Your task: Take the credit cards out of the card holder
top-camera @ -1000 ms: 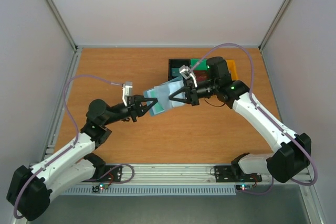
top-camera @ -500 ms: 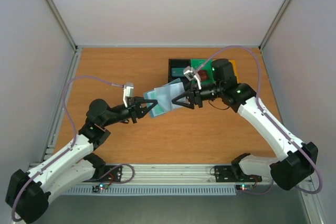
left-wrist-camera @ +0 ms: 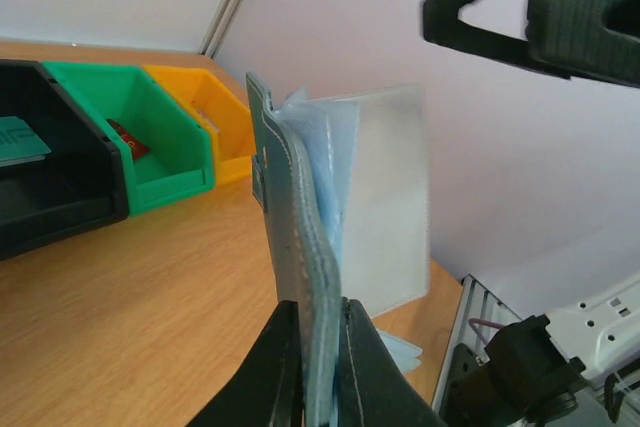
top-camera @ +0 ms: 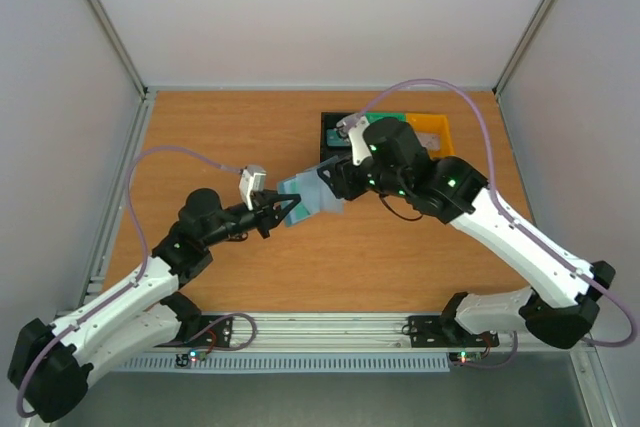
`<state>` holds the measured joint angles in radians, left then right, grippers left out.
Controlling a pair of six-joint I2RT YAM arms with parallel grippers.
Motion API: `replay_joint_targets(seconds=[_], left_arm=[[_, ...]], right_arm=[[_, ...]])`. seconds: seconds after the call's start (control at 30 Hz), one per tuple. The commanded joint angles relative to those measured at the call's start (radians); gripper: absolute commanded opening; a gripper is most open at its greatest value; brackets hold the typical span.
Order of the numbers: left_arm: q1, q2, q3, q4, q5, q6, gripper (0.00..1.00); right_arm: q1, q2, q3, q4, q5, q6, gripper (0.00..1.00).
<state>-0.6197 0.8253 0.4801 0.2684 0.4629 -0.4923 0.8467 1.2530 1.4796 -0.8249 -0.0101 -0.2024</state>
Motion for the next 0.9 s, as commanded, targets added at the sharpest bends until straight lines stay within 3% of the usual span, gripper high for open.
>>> replay_joint_targets(seconds=[0.0,0.17,0.43,0.87], left_arm=[[-0.017,0.019,0.021,0.045,-0.065,0.068,0.0],[-0.028,0.024,0.019,0.062,-0.069,0.059,0.0],[-0.031,0.034,0.013,0.087,-0.063,0.053,0.0],[-0.031,0.019,-0.006,0.176,0.002,0.006,0.0]], right_arm=[[0.045,0.099,0.043,-0.032,0.136,0.197,0.61],[0.081,0.181,0.093,0.005,0.033,0.191,0.77],[0.103,0.23,0.079,0.002,0.065,0.179,0.76],[0.043,0.188,-0.03,0.066,0.075,0.201,0.08]])
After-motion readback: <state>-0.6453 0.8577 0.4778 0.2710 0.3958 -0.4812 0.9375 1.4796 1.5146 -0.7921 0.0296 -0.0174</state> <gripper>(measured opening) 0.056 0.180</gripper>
